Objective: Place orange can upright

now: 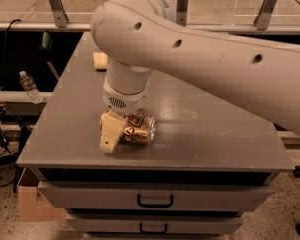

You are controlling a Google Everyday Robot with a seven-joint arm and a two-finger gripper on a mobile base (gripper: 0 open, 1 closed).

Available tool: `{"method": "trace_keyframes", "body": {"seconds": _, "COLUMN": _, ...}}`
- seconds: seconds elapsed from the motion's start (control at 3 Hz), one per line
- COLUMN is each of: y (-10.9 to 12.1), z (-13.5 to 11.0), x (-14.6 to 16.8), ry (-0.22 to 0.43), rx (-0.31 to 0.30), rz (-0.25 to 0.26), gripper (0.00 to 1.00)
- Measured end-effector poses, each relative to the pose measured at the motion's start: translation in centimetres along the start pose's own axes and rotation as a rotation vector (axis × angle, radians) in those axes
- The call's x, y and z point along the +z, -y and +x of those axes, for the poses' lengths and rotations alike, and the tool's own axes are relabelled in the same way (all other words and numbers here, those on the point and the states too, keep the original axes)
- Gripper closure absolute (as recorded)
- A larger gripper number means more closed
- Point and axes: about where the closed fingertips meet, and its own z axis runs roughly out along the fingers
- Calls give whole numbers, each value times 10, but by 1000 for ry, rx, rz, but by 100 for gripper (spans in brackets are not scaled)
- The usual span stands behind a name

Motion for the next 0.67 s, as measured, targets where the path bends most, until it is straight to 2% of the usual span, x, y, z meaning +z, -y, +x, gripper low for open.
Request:
{"method": "trace_keyframes", "body": {"seconds": 0.33, "y": 3, "z": -13, "x": 5, "ry": 2, "rx": 28, "rz": -12, "gripper": 42}}
{"method": "trace_keyframes", "body": {"seconds": 0.67, "y": 18, "z": -17, "x": -24, "ry": 82, "rx": 52, "rz": 5, "gripper": 65}}
